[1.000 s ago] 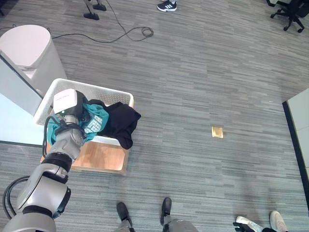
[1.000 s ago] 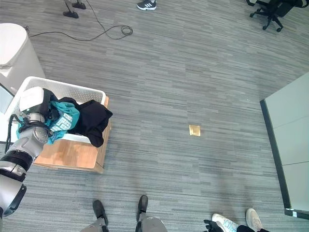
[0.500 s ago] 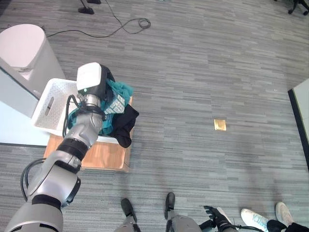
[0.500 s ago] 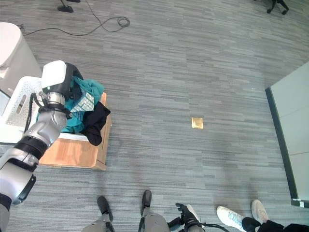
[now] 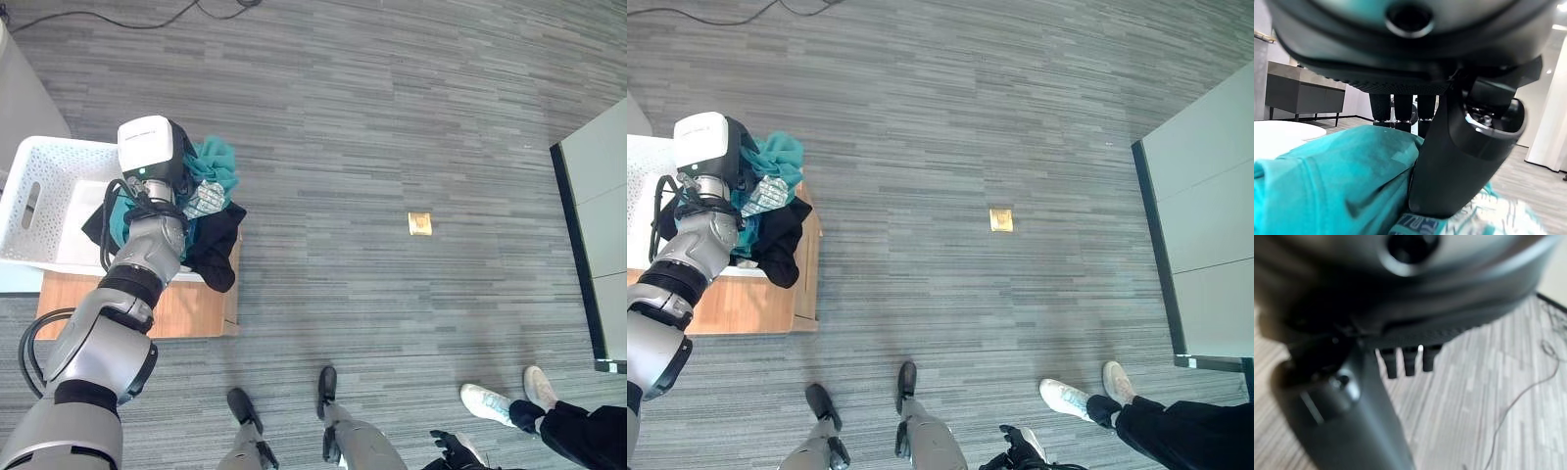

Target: Pick up bed clothes into laundry basket.

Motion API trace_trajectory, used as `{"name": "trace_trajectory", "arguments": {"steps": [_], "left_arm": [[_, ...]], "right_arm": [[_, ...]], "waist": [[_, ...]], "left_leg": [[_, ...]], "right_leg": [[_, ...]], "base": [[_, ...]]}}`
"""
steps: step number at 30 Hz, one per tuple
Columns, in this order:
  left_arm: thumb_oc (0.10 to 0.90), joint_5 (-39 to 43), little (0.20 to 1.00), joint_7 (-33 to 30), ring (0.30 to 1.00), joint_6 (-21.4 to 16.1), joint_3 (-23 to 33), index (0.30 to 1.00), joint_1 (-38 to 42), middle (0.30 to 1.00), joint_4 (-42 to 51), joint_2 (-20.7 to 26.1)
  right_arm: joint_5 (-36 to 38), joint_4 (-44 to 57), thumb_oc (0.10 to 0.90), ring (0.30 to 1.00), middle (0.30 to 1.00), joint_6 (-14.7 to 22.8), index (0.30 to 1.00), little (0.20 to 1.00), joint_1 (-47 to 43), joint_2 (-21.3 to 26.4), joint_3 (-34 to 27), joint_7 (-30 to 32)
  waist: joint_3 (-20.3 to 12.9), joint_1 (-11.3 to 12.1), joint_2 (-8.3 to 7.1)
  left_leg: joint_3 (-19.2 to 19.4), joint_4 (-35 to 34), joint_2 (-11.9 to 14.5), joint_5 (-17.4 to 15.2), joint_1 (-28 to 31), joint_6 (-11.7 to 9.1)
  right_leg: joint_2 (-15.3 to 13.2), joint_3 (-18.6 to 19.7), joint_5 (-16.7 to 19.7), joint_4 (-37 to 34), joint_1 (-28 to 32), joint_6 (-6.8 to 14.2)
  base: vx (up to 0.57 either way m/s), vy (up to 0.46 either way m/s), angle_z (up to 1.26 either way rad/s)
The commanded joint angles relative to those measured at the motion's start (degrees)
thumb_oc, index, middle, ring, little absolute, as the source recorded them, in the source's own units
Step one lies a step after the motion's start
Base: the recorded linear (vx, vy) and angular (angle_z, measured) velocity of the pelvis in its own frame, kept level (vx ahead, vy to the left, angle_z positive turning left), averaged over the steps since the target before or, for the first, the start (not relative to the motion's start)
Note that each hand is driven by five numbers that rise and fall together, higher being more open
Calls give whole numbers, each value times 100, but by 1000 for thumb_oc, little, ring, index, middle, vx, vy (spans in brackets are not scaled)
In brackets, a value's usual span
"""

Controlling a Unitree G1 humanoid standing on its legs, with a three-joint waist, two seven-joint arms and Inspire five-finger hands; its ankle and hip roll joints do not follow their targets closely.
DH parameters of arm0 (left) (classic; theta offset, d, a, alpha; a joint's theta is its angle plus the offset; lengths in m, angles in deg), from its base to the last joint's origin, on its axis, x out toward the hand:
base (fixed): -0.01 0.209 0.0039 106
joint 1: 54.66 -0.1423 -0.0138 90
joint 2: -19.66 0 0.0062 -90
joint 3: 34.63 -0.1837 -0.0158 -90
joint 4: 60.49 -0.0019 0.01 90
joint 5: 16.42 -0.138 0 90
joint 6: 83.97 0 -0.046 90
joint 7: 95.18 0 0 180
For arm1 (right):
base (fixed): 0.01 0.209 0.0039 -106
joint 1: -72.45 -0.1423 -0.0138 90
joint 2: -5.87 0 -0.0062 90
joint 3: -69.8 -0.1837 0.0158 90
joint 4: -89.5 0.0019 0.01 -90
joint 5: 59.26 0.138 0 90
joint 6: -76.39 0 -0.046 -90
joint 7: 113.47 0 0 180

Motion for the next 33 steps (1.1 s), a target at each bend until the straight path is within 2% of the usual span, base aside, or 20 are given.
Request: {"name": "trace_trajectory", "arguments": {"steps": [1, 12, 15, 21, 22, 23, 29, 33], "left_arm": [[400, -680, 300, -623, 300, 131, -292, 300, 1408, 300, -179, 455], [400, -1310, 300, -666, 300, 441, -750, 300, 1955, 300, -59, 1394], [400, -1266, 300, -633, 300, 444, -702, 300, 1911, 300, -89, 1510], [400, -1203, 300, -556, 300, 403, -604, 300, 1750, 300, -216, 1399], [673, -1184, 709, -507, 709, 413, -573, 709, 1684, 709, -294, 1320], [800, -1183, 900, -509, 900, 412, -572, 900, 1684, 900, -296, 1318], [800, -1129, 900, -404, 900, 424, -547, 900, 1530, 900, -776, 1076], [800, -1022, 900, -351, 900, 390, -536, 900, 1494, 900, -790, 1111]], "right_arm": [[137, -265, 800, 900, 900, 32, 900, 900, 100, 180, -6, 117], [216, -101, 800, 900, 900, 158, 900, 900, 56, 210, 46, 42], [245, -84, 800, 900, 900, 188, 900, 900, 95, 183, 34, 35], [269, -124, 800, 900, 900, 189, 900, 900, 101, 142, 52, 18], [304, -133, 800, 900, 900, 180, 900, 900, 71, 138, 51, 21], [305, -133, 800, 900, 900, 180, 900, 900, 71, 140, 51, 21], [341, -192, 800, 900, 900, 184, 900, 900, 28, 113, 89, 56], [394, -168, 800, 900, 900, 181, 900, 900, 30, 116, 70, 84]], "waist": [[-87, 255, -50], [14, 358, -16], [61, 386, 5], [62, 410, 1], [71, 420, -15], [70, 420, -14], [67, 409, -32], [68, 432, 15]], "left_leg": [[-214, 9, 222, -303, -56, -241], [-220, 9, 192, -338, -107, -226], [-230, 9, 171, -340, -118, -215], [-269, 8, 176, -338, -160, -214], [-275, 8, 171, -339, -163, -211], [-276, 8, 171, -339, -163, -211], [-292, 8, 171, -342, -156, -213], [-299, 8, 166, -355, -98, -204]], "right_leg": [[-667, -451, -62, 58, 798, 1122], [-721, -506, 41, 76, 795, 1146], [-732, -533, 28, 82, 789, 1146], [-733, -542, 34, 74, 763, 1146], [-734, -558, 30, 78, 765, 1146], [-734, -559, 30, 78, 765, 1146], [-730, -553, 16, 84, 768, 1144], [-718, -556, -64, 102, 809, 1129]], "base": [[19, -6, 10], [2, 10, 4], [0, 0, 0], [0, 8, 6], [0, 0, 0], [0, 0, 0], [0, 0, 0], [0, 0, 0]]}}
